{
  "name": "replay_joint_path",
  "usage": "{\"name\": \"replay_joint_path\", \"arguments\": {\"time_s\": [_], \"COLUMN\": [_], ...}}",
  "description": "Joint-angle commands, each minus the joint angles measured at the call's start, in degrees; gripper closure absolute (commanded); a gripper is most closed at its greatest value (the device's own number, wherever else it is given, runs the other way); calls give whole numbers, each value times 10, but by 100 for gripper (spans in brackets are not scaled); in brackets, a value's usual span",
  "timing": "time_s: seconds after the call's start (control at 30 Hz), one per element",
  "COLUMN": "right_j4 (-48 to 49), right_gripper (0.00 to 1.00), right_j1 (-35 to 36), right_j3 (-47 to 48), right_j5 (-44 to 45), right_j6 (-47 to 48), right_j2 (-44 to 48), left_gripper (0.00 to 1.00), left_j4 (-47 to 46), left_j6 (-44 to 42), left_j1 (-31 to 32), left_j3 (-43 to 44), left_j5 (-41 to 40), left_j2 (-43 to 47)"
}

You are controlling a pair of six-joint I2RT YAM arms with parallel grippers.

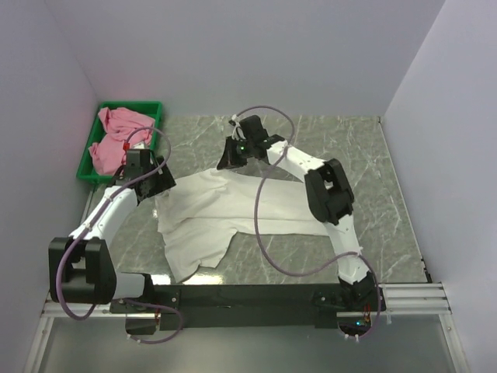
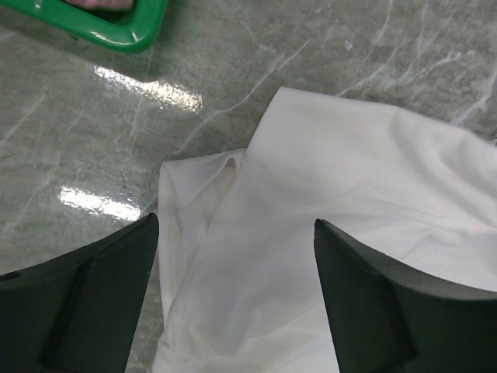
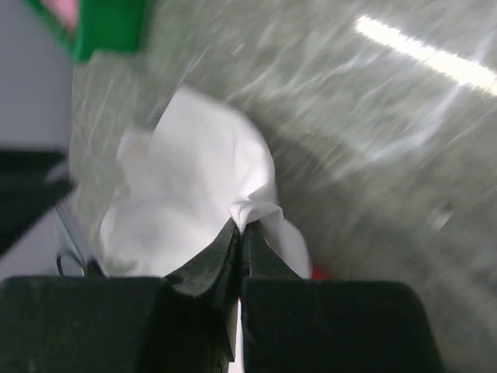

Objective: Fold and stack the t-shirts
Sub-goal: Flatten the tshirt out

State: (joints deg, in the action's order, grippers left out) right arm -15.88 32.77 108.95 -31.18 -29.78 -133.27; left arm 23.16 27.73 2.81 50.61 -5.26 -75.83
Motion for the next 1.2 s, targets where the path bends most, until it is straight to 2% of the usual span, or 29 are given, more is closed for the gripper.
{"name": "replay_joint_path", "arguments": {"time_s": [0.0,0.17,0.3,0.4,0.43,0.57,0.73,0.83,0.93,1.03,1.17], "right_j4": [-1,-99,-192,-231,-228,-218,-206,-188,-169,-155,-136], "right_gripper": [100,99,90,77,64,44,36,32,26,25,25], "right_j1": [46,111,170,187,187,185,132,66,15,-16,-46], "right_j3": [-60,-229,-306,-344,-355,-385,-401,-449,-491,-525,-563], "right_j5": [-26,-5,39,42,49,102,240,279,309,337,345], "right_j6": [116,219,262,263,257,246,187,142,112,91,80], "right_j2": [185,276,284,289,297,368,439,477,521,560,608], "left_gripper": [14,15,15,15,14,15,15,15,20,27,42], "left_j4": [-21,-3,28,46,56,67,62,62,58,64,49], "left_j6": [4,36,53,65,68,92,131,138,127,117,114], "left_j1": [-2,-2,-1,0,2,38,128,167,178,179,190], "left_j3": [-8,-16,-27,-45,-58,-88,-87,-56,-21,22,59], "left_j5": [-19,2,23,51,79,113,75,27,-18,-41,-46], "left_j2": [46,91,144,175,182,206,185,140,87,20,-42]}}
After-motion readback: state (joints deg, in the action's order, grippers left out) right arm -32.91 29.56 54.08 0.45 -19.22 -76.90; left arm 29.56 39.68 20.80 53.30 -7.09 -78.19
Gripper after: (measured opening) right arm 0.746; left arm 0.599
